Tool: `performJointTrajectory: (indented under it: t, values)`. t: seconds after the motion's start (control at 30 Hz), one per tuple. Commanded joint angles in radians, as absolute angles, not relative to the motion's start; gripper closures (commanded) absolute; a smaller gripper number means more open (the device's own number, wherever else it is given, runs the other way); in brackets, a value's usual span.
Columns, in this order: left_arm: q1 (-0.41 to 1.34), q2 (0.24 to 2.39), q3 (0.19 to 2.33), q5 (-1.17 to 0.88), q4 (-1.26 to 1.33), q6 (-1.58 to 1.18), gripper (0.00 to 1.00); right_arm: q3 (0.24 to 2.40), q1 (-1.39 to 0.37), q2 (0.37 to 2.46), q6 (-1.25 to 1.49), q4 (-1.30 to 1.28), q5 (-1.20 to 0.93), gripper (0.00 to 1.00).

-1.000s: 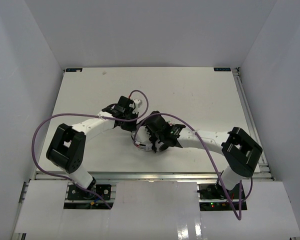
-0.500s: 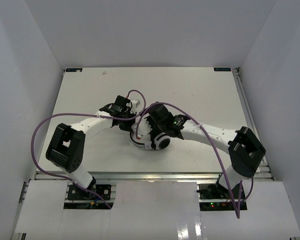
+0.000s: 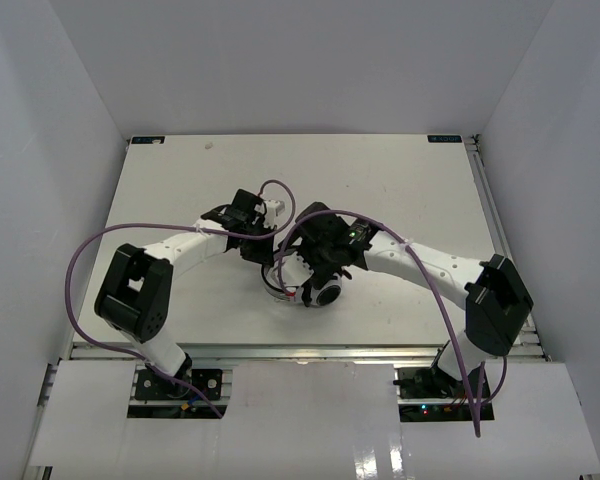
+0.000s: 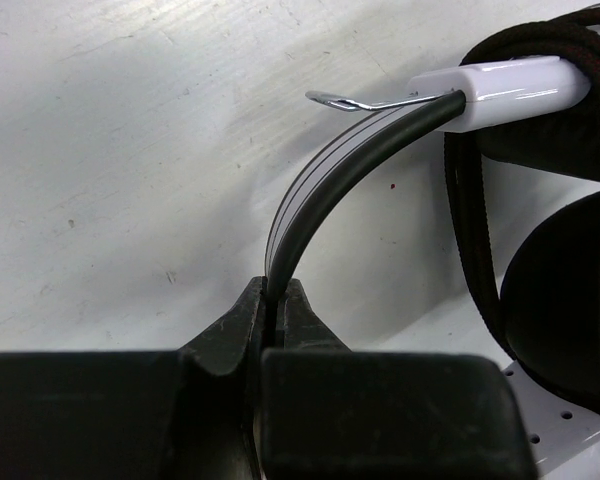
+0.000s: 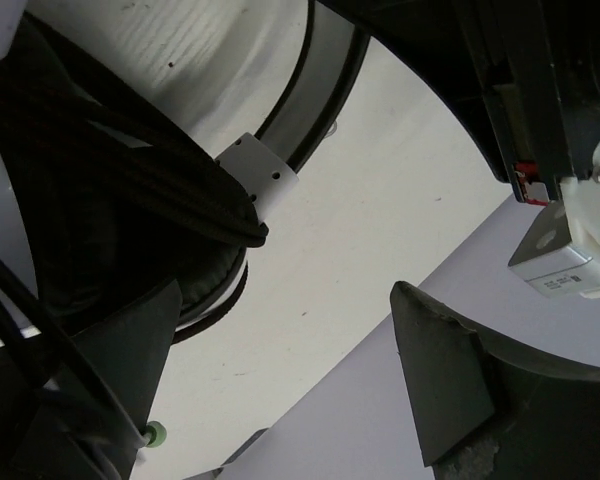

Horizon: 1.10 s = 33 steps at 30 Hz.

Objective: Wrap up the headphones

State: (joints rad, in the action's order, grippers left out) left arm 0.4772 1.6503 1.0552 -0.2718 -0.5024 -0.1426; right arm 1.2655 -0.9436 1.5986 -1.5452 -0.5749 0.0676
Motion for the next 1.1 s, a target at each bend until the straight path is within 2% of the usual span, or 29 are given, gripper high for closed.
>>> performJointTrajectory:
  t: [0.0,0.4,0.53,0.73,1.07]
  values:
    - [0.476,1.625,1.102,-0.372,-0.494,-0.124,1.0,1.279,-0.942,1.587,-1.62,-0.675,0.032,0.03]
    - [0.477,1.626,1.066,-0.438,-0.511,-0.095,1.0,1.409,-0.859,1.648,-1.599,-0.69,-0.059,0.04]
    - [0.479,1.633,1.068,-0.444,-0.505,-0.101,1.0,1.446,-0.838,1.668,-1.591,-0.763,-0.164,0.04]
    - [0.479,1.645,1.101,-0.467,-0.503,-0.105,1.0,1.489,-0.836,1.696,-1.602,-0.853,-0.273,0.04]
    - [0.479,1.656,1.103,-0.515,-0.504,-0.092,1.0,1.537,-0.836,1.734,-1.599,-0.914,-0.335,0.05]
